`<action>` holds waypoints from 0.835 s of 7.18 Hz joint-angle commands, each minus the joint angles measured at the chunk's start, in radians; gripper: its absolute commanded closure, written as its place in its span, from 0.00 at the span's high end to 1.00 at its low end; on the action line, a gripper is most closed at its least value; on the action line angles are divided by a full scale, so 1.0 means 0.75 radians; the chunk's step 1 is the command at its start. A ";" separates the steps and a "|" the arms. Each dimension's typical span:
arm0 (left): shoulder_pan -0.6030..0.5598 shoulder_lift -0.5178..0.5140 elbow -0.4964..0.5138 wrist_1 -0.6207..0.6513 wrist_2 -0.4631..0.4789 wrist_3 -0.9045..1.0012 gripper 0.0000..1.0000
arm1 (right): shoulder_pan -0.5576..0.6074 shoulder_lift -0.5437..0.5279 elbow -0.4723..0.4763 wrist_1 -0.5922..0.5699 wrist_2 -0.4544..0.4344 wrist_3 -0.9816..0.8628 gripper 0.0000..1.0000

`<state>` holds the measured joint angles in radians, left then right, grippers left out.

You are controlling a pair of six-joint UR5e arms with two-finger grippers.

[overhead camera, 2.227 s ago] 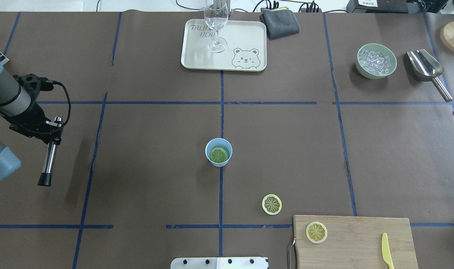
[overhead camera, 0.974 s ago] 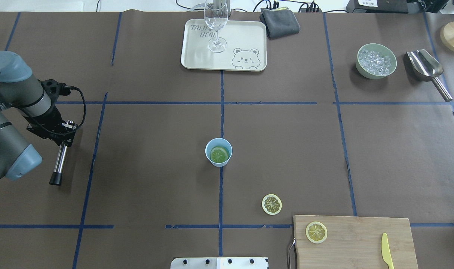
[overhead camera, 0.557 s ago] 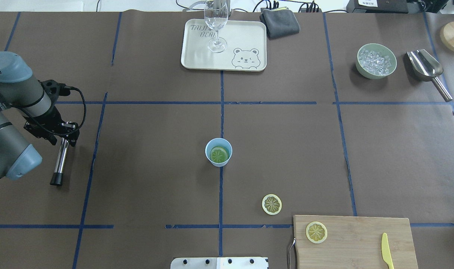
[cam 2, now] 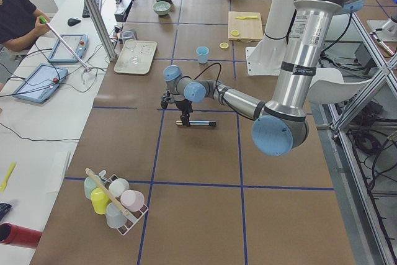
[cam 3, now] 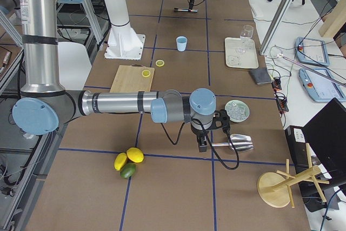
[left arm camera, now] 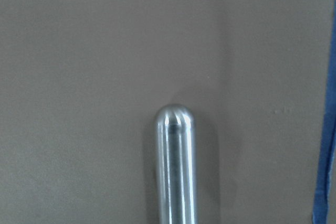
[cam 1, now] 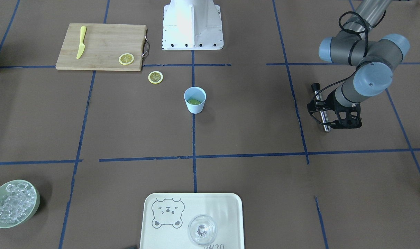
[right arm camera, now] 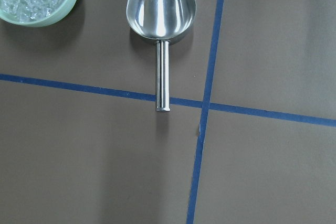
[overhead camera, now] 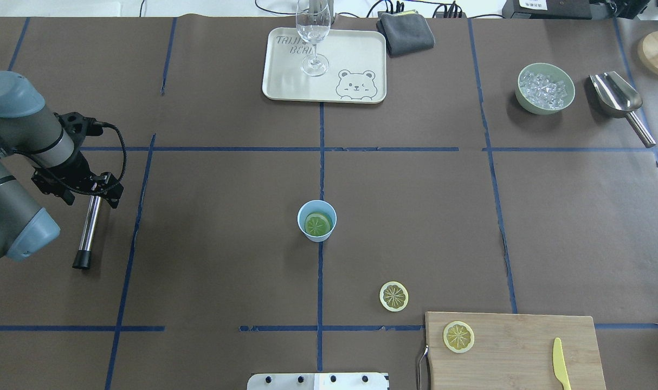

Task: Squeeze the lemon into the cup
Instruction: 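Stand the muddler upright on the table and open the left gripper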

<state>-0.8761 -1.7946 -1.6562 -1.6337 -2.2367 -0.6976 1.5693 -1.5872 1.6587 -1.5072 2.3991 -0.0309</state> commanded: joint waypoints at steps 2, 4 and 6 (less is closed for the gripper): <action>-0.075 -0.037 -0.097 0.000 -0.004 0.001 1.00 | 0.000 0.001 0.008 -0.001 0.000 0.002 1.00; -0.207 -0.045 -0.144 -0.006 -0.002 0.180 1.00 | 0.000 0.003 0.008 -0.001 0.000 0.002 1.00; -0.396 -0.025 -0.124 -0.002 -0.002 0.475 1.00 | 0.000 -0.003 0.008 -0.001 0.002 0.004 1.00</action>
<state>-1.0834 -1.8208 -1.7571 -1.6368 -2.2381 -0.4758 1.5693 -1.5864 1.6643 -1.5079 2.4001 -0.0288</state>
